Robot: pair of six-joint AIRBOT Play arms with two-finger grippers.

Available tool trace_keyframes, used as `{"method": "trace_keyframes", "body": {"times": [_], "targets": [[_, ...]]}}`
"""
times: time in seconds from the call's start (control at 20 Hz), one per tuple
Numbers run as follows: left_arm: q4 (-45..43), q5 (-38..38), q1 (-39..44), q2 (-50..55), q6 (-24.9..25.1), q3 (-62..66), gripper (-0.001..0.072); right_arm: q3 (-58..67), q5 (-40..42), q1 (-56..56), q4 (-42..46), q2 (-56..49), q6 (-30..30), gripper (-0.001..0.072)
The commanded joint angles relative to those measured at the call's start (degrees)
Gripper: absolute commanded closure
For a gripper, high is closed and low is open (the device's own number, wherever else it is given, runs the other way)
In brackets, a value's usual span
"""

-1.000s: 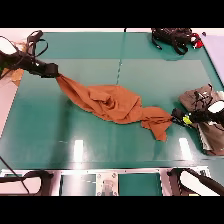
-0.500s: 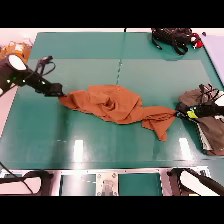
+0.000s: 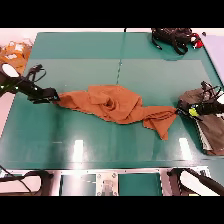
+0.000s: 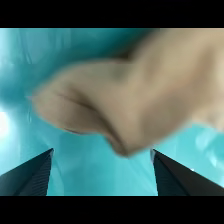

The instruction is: Fold the shirts.

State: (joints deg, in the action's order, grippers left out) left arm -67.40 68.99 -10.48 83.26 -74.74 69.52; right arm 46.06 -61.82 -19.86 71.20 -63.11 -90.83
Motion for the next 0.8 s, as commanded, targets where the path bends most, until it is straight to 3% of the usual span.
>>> {"method": "trace_keyframes", "body": {"times": [0.0, 0.15, 0.35, 0.65, 0.7, 0.75], "targets": [[3.37, -5.29, -2.19, 0.04, -0.22, -0.13, 0.0033, 0.07, 0.28, 0.00, -0.04, -0.02, -0.02, 0.0640], [9.75, -7.04, -2.19, 0.70, 4.31, -0.35, 0.0033, 0.07, 0.28, 0.00, 0.00, -0.09, -0.02, 0.0639], [8.92, -11.50, -2.19, 1.60, 4.28, -0.35, 0.0062, 0.07, 0.24, 0.00, 1.29, -0.44, 0.02, 0.0640], [11.06, -1.88, -2.19, 7.89, 6.25, -0.37, 0.0063, 0.07, 0.15, 0.00, 1.01, -2.05, -0.02, 0.0641], [10.97, -1.38, -2.19, 8.00, 6.38, -0.37, 0.0223, 0.04, 0.00, 0.00, 0.96, -2.38, -0.02, 0.0641], [11.08, -0.92, -2.19, 7.89, 7.67, -0.35, 0.0520, 0.04, -0.26, 0.00, 0.87, -2.60, -0.02, 0.0645]]}}
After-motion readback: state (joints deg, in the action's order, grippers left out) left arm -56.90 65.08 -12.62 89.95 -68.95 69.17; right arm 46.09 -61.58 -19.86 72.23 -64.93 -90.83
